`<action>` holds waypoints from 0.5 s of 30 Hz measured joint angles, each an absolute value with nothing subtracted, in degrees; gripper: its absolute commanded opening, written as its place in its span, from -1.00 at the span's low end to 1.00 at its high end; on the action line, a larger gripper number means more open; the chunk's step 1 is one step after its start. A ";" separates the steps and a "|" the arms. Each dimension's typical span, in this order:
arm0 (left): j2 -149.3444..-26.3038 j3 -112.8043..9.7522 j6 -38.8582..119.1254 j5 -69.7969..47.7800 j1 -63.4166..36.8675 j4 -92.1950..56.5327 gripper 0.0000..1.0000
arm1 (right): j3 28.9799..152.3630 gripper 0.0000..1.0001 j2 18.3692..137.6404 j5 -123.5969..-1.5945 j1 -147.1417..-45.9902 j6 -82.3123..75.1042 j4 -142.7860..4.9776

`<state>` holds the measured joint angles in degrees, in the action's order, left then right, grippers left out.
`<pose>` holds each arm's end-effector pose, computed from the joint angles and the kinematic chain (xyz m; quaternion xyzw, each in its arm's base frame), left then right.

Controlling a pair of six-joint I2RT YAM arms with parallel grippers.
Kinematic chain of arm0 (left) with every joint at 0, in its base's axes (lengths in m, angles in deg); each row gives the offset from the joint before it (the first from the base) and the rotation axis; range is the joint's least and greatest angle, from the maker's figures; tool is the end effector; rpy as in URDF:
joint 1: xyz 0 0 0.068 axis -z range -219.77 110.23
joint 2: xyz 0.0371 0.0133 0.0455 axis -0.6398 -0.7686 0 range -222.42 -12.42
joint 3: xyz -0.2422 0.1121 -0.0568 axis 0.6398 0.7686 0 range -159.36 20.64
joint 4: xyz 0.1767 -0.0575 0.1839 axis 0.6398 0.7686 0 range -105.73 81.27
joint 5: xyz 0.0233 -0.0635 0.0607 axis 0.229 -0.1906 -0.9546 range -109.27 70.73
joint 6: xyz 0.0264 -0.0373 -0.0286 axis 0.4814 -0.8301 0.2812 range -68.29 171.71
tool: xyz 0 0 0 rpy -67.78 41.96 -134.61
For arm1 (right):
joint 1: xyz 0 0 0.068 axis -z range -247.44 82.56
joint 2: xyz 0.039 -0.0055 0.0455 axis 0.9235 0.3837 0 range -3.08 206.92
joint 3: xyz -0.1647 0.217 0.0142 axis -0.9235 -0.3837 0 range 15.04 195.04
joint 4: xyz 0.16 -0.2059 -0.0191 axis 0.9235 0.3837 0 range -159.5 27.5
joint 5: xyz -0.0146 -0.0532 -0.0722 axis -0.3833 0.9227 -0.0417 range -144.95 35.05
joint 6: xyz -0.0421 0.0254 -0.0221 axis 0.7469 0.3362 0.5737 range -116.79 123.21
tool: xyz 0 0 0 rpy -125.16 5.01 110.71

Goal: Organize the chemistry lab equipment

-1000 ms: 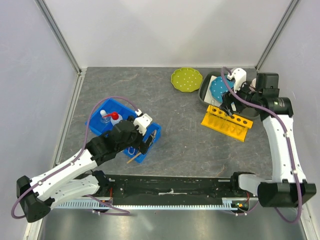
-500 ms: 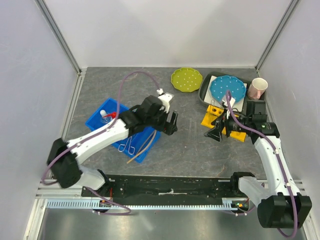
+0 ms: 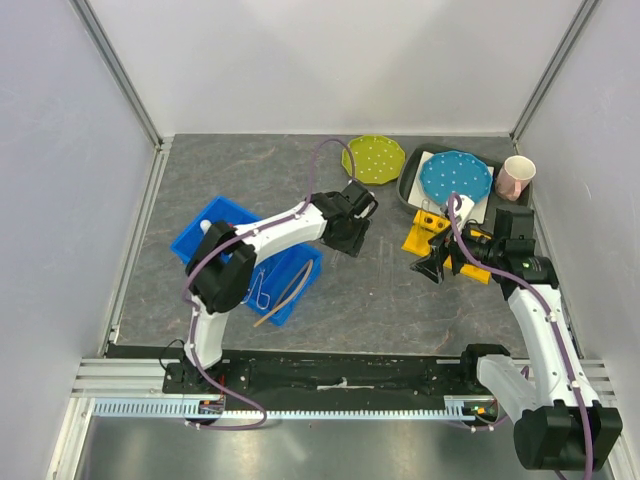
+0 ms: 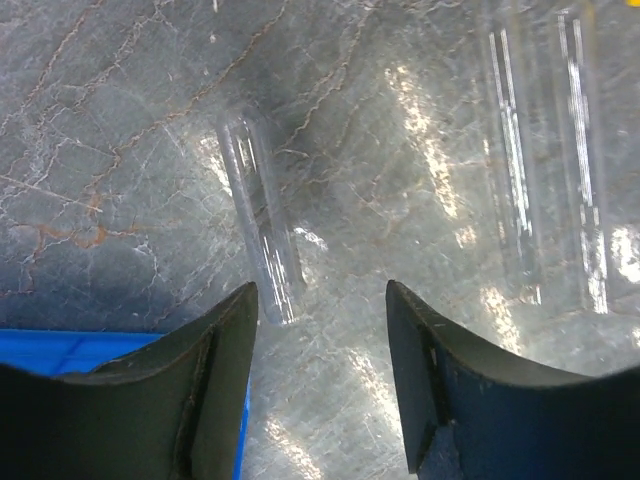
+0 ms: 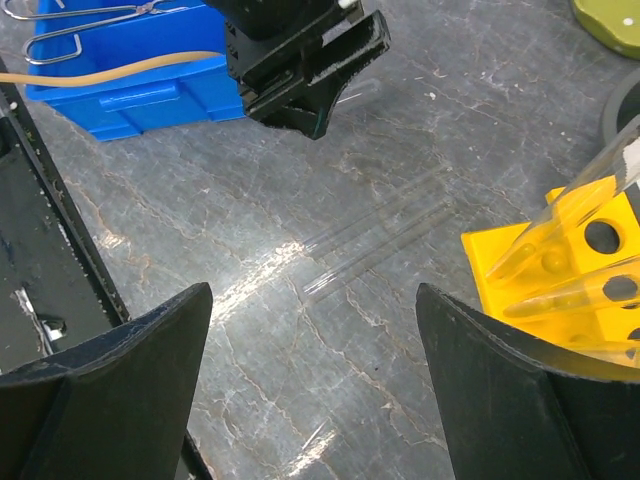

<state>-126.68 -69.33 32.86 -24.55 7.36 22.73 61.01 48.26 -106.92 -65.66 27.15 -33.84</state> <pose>0.2927 -0.3104 0.2109 0.2266 0.9441 -0.0906 0.2218 0.1778 0.0224 0.2936 -0.3355 0.7679 0.3057 0.4520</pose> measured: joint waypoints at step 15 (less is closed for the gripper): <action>-135.48 -73.35 33.12 -27.74 5.83 27.43 -0.21 | 60.79 0.82 47.53 -104.58 -65.66 26.98 -35.15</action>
